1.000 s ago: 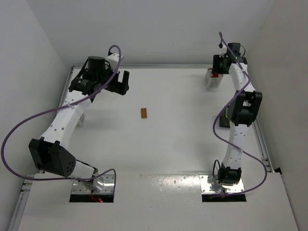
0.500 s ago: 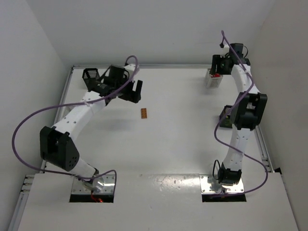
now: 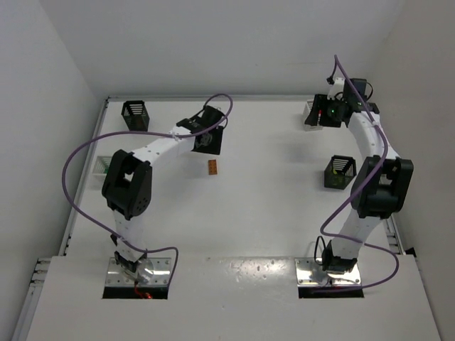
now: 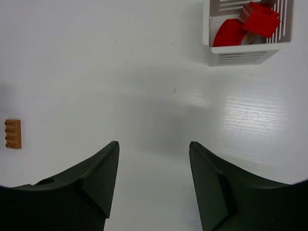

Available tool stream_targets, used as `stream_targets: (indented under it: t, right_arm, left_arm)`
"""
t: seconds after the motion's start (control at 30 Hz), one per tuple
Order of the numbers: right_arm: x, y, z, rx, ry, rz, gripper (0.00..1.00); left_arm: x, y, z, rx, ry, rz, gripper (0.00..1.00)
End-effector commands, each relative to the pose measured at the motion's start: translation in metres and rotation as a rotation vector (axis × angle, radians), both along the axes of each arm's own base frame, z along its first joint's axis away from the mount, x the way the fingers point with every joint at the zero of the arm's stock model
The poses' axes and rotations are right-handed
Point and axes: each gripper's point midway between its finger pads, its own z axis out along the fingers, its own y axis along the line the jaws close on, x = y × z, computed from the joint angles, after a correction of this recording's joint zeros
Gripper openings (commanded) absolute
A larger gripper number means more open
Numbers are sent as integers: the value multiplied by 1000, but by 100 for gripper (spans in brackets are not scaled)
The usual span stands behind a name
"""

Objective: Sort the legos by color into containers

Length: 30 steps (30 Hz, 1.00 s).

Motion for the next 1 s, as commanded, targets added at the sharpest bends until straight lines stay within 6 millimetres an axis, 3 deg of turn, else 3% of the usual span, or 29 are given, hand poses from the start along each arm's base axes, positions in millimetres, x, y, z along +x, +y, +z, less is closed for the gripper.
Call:
stream_targets:
  t: [0.0, 0.23, 0.47, 0.97]
  right_arm:
    - [2, 6, 9, 47, -32, 4, 60]
    - [3, 11, -1, 79, -2, 18, 60]
    - [-6, 12, -14, 85, 38, 17, 60]
    - [-5, 14, -26, 102, 68, 15, 60]
  left_arm:
    - [11, -11, 17, -43, -54, 90, 63]
    - [9, -17, -24, -56, 35, 145, 66]
    - [7, -29, -45, -88, 107, 145, 61]
    - [16, -17, -80, -90, 184, 175, 60]
